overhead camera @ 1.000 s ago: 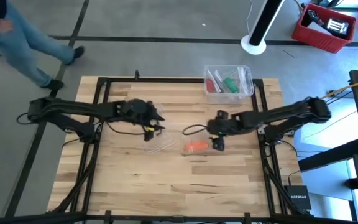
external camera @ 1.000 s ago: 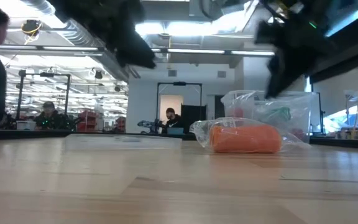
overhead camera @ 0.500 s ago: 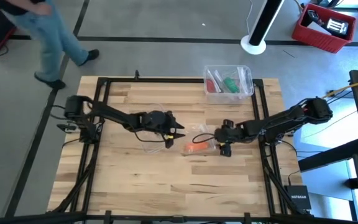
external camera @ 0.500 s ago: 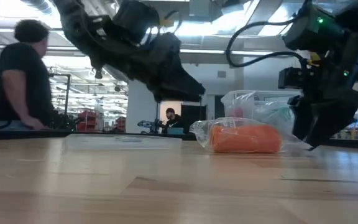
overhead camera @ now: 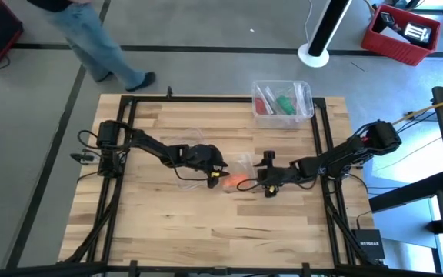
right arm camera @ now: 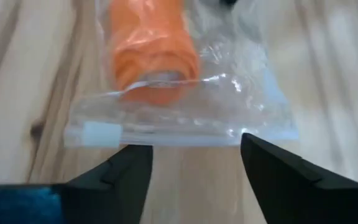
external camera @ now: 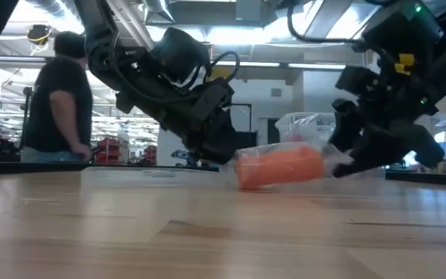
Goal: Roll bandage
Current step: Put the zip bag into the transparent bin
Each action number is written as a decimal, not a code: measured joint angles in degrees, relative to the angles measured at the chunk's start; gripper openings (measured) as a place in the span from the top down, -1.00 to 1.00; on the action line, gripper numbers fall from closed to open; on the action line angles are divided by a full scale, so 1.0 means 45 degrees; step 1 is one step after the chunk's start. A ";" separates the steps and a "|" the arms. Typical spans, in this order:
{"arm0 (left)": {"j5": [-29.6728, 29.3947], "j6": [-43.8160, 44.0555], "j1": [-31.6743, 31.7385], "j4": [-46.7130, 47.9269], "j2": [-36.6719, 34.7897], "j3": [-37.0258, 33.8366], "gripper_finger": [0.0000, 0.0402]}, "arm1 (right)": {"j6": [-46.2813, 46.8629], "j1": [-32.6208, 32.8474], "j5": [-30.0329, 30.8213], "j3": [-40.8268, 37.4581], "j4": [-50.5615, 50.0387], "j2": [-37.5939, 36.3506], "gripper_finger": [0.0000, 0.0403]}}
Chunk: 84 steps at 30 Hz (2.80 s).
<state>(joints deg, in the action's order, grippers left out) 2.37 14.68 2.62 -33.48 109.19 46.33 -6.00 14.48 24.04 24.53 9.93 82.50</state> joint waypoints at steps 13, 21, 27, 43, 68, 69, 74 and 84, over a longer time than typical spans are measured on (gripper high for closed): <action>-0.0003 0.0072 0.0008 0.0378 0.0000 0.0000 0.07 | -0.1991 0.0028 0.0197 0.0001 0.2531 0.0044 0.16; 0.0000 -0.0358 0.0003 0.0376 0.0000 0.0000 0.07 | -0.1349 0.0028 -0.1079 0.0030 0.4421 0.0042 0.90; -0.0010 -0.0394 -0.0002 0.0905 -0.0518 -0.0010 0.07 | -0.0257 0.0037 -0.0808 0.0380 0.3744 -0.0257 0.96; -0.2863 -0.3702 -0.0449 0.7114 -0.6554 0.0005 0.07 | -0.0804 -0.0624 0.5071 0.7300 -0.8037 -0.4220 0.98; -0.3016 -0.3056 -0.0765 0.7633 -0.6776 0.0010 0.07 | -0.5823 -1.2177 0.0922 0.8826 -0.6426 -0.3281 0.99; -0.3016 -0.3017 -0.0765 0.7628 -0.6776 0.0010 0.07 | -0.5765 -1.2170 0.0803 0.8550 -0.6424 -0.3283 0.99; -0.3016 -0.3007 -0.0817 0.7628 -0.6776 0.0010 0.07 | -0.4988 -1.1971 0.0153 0.6352 -0.6709 -0.3427 0.99; -0.3009 -0.3362 -0.0818 0.7636 -0.6771 0.0010 0.07 | -0.4359 -1.0448 0.1159 0.5203 -0.9312 -0.4109 0.99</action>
<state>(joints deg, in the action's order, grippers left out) -11.17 -0.45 -1.06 0.88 78.72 46.37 -25.62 -32.53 29.26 47.94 -31.98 64.01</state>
